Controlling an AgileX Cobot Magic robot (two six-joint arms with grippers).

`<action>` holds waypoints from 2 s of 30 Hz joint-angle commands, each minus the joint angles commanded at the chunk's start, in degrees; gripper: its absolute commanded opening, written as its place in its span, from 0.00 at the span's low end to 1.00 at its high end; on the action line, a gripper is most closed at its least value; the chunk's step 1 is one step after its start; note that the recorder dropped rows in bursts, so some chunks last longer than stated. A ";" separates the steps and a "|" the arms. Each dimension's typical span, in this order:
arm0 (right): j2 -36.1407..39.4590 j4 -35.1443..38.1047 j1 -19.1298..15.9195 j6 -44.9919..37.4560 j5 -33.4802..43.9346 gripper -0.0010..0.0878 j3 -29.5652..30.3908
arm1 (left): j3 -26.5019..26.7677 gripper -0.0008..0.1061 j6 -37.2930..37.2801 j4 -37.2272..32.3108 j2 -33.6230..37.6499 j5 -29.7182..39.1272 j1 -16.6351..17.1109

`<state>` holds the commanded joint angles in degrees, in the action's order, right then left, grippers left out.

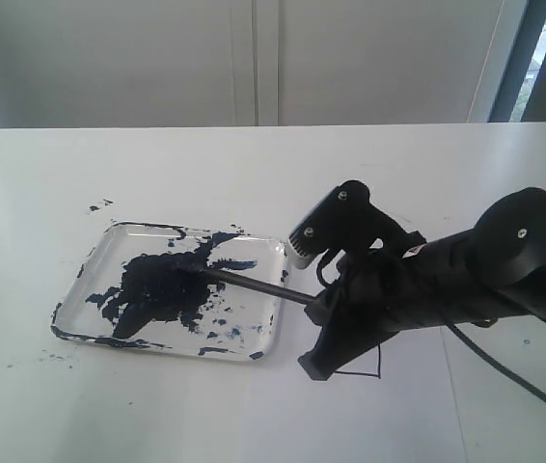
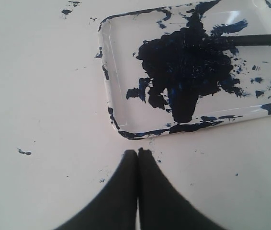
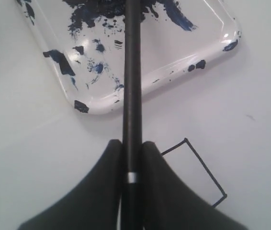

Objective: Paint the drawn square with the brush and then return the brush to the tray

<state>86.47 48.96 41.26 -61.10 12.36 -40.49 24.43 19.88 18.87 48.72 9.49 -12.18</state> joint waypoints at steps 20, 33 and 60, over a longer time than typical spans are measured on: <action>-21.58 -28.85 0.00 27.17 18.21 0.01 0.00 | 0.34 0.01 4.68 0.62 0.24 0.76 -8.23; -40.53 -44.75 0.00 47.74 31.33 0.01 0.00 | 9.28 0.01 4.33 3.41 14.95 -2.40 -29.13; -50.47 -54.04 0.00 56.77 38.19 0.01 0.00 | 24.52 0.10 -0.09 4.19 46.94 -7.50 -44.24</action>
<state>36.00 -5.08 41.26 -4.33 50.56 -40.49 48.95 19.79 23.05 95.67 1.99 -56.42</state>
